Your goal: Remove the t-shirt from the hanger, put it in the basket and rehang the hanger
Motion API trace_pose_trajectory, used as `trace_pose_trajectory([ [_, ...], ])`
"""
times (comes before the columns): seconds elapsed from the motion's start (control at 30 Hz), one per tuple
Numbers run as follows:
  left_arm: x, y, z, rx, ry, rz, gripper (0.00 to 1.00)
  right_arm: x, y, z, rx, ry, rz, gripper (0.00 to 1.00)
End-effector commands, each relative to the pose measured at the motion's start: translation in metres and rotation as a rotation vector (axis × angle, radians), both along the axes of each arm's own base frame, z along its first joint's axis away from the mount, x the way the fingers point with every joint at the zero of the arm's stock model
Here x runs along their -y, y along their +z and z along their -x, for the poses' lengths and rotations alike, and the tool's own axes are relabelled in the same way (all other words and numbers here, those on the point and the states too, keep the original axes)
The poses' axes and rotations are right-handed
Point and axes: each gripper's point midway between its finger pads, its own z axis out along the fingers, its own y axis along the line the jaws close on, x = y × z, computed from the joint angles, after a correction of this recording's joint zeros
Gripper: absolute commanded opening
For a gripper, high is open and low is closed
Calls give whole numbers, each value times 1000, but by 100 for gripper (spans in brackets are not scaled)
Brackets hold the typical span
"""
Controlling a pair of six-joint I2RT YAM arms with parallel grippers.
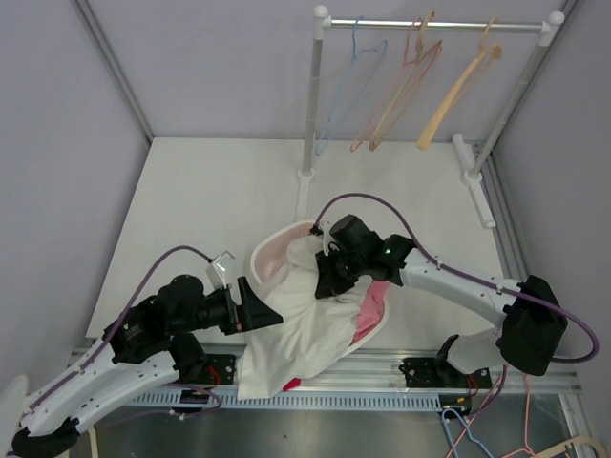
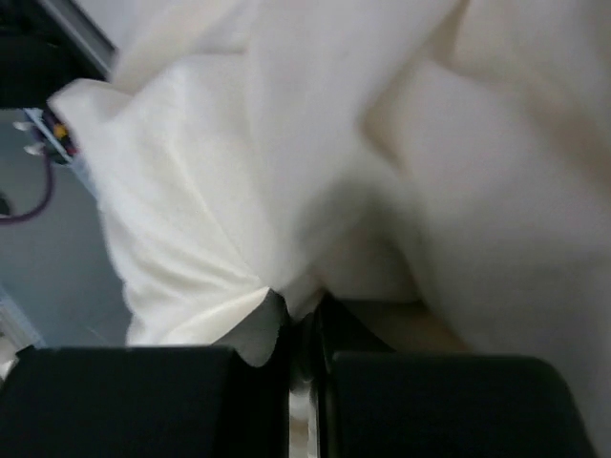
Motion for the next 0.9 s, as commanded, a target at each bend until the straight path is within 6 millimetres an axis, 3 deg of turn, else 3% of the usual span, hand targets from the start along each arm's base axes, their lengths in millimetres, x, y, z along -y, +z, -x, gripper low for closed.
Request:
trace_pose_trajectory([
  [0.0, -7, 25, -5, 108, 2, -11, 100, -36, 110, -20, 120, 11, -288, 0],
  [0.07, -9, 28, -5, 116, 3, -17, 100, -34, 142, -32, 185, -27, -321, 0],
  [0.1, -10, 28, -5, 122, 3, -20, 99, -36, 176, -40, 247, -47, -364, 0],
  [0.3, -13, 28, -5, 136, 6, -20, 100, -18, 249, -62, 416, -137, -361, 0],
  [0.47, -16, 30, -6, 158, 14, -25, 99, -21, 254, -58, 430, -133, -353, 0],
  [0.63, -19, 31, -8, 171, 24, -37, 100, -22, 198, -44, 345, -114, -237, 0],
  [0.67, -19, 30, -8, 174, 24, -42, 99, -19, 163, -39, 293, -108, -166, 0],
  [0.73, -20, 32, -9, 180, 27, -48, 99, -13, 116, -40, 234, -138, -63, 0],
  [0.77, -20, 33, -11, 189, 27, -52, 99, -4, 73, -33, 178, -140, 23, 0],
  [0.87, -19, 38, -14, 208, 29, -65, 99, -3, 11, -34, 100, -168, 103, 0],
])
